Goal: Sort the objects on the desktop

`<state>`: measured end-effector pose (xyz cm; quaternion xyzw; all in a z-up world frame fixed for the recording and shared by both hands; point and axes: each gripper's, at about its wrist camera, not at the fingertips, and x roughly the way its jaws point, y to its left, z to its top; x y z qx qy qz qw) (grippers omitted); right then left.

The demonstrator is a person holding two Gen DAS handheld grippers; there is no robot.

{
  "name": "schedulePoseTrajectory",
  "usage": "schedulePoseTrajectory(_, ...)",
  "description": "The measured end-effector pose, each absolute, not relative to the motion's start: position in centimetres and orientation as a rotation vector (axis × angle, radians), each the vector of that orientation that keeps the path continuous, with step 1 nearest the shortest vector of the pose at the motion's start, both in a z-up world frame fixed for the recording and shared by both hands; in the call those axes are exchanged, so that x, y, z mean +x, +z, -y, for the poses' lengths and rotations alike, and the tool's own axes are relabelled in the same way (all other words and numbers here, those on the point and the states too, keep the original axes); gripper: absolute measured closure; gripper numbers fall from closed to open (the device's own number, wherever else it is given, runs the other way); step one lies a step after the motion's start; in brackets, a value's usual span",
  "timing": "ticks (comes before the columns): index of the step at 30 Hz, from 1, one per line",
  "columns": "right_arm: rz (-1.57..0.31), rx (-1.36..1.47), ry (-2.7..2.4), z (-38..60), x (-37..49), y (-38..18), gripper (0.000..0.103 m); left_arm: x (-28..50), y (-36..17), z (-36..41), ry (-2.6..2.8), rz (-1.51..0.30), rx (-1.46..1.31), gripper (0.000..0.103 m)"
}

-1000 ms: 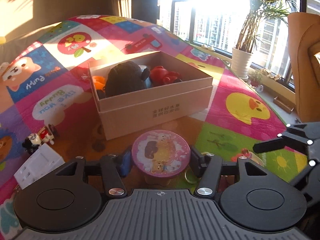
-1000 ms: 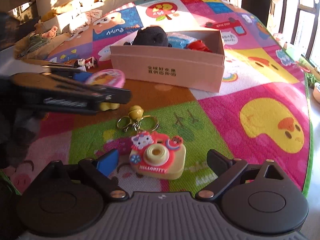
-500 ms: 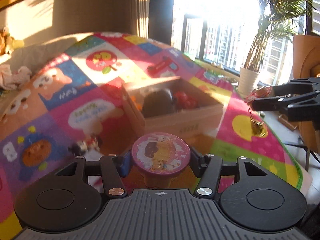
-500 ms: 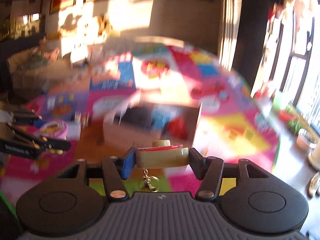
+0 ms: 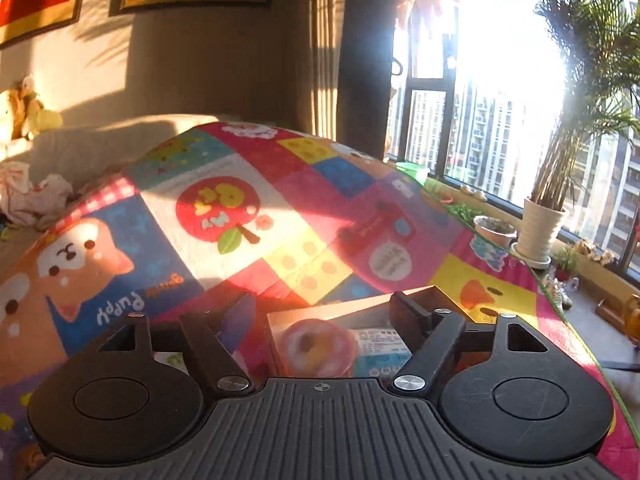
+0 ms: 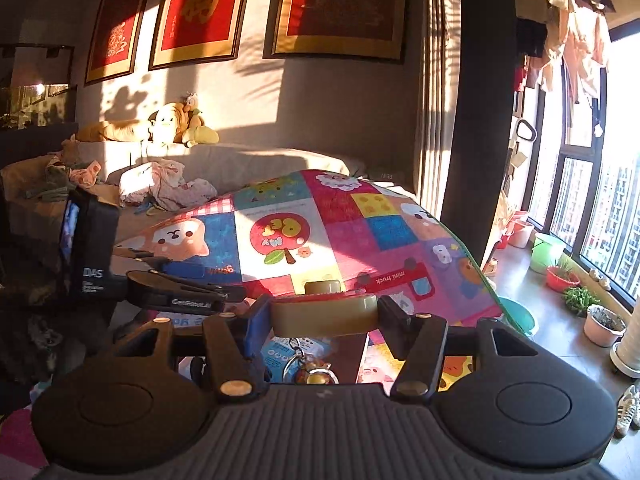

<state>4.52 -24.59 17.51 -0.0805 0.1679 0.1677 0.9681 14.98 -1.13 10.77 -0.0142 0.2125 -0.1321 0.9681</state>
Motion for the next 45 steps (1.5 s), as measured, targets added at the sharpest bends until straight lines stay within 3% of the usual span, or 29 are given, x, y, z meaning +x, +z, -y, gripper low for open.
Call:
schedulePoseTrajectory(1,-0.352,-0.163,0.340,24.3,5.3,17.4,0.046,14.1,10.4,0.5,-0.274,-0.431,-0.036,0.013)
schedulePoseTrajectory(4,-0.408,-0.149,0.350,23.1,8.5,16.9,0.046,10.7,8.8,-1.0,-0.260,-0.466,-0.010,0.009)
schedulePoseTrajectory(13,-0.575,-0.001,0.407,17.7,18.4,13.6,0.046,3.2,4.5,-4.6,-0.219,-0.590,0.025,0.006)
schedulePoseTrajectory(17,-0.667,0.069,0.385,17.0,20.6,11.3,0.036,2.0,4.0,-6.4,-0.173,-0.613,0.010,0.003)
schedulePoseTrajectory(23,-0.634,0.079,0.365,18.9,16.6,9.8,0.019,0.9,2.8,-8.3,-0.128,-0.653,-0.014,0.003)
schedulePoseTrajectory(29,-0.483,-0.143,0.470,17.3,7.9,8.6,0.007,1.4,2.3,-9.8,-0.026,-0.670,-0.050,0.003)
schedulePoseTrajectory(37,-0.502,-0.334,0.752,11.2,1.0,4.6,0.003,1.3,2.5,-11.2,0.066,-0.679,-0.035,0.003)
schedulePoseTrajectory(45,-0.653,-0.273,0.785,5.9,3.8,2.8,0.000,0.4,3.5,-14.7,0.203,-0.611,-0.137,0.002)
